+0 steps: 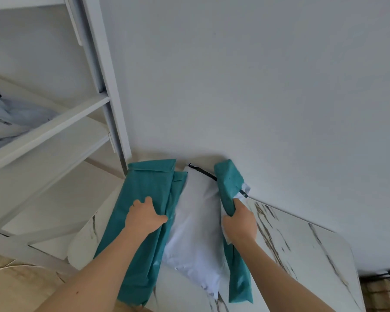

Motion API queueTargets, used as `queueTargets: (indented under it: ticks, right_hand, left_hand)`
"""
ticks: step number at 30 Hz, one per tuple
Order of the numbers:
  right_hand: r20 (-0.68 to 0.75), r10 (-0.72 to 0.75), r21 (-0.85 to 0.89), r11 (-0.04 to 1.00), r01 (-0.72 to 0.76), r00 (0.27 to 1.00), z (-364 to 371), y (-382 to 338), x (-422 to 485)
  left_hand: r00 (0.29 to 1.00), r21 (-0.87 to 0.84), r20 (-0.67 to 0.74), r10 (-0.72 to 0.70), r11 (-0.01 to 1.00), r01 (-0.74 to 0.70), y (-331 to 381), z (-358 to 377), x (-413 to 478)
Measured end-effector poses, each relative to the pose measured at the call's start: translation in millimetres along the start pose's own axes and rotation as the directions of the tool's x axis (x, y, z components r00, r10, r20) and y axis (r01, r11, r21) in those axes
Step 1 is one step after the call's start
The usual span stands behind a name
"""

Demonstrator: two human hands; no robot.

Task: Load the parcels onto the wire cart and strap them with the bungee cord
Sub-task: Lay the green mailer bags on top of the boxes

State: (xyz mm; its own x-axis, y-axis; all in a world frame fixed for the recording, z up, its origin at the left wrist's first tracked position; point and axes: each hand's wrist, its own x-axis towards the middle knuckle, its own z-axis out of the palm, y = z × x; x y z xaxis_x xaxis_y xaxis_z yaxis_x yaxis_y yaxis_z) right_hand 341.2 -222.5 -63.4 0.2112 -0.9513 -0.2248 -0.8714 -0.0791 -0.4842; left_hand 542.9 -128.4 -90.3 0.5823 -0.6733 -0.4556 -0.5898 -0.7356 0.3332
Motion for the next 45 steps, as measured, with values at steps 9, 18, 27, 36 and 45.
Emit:
queueTargets:
  ticks: [9, 18, 27, 36, 45]
  right_hand:
    - [-0.015, -0.056, 0.352, 0.934, 0.058, 0.998, -52, 21, 2]
    - [0.087, 0.125, 0.675, 0.723, -0.151, 0.988, -82, 46, 11]
    - [0.107, -0.012, 0.615, 0.786, -0.057, 0.994, -78, 53, 9]
    - [0.166, 0.008, 0.636, 0.764, -0.113, 0.986, -57, 30, 18]
    - [0.354, 0.086, 0.267, 0.945, -0.189, 0.931, -29, 42, 13]
  left_hand:
    - [0.999, 0.015, -0.04, 0.03, 0.999, -0.03, 16, 10, -10]
    - [0.994, -0.014, -0.062, 0.092, 0.996, -0.093, 41, 20, -27]
    - [0.996, -0.001, -0.086, 0.013, 1.0, -0.013, 21, 22, -41]
    - [0.999, 0.034, -0.052, 0.017, 0.999, -0.015, 10, 22, -33]
    - [0.998, 0.145, -0.017, 0.054, 0.988, -0.051, 3, 20, -24]
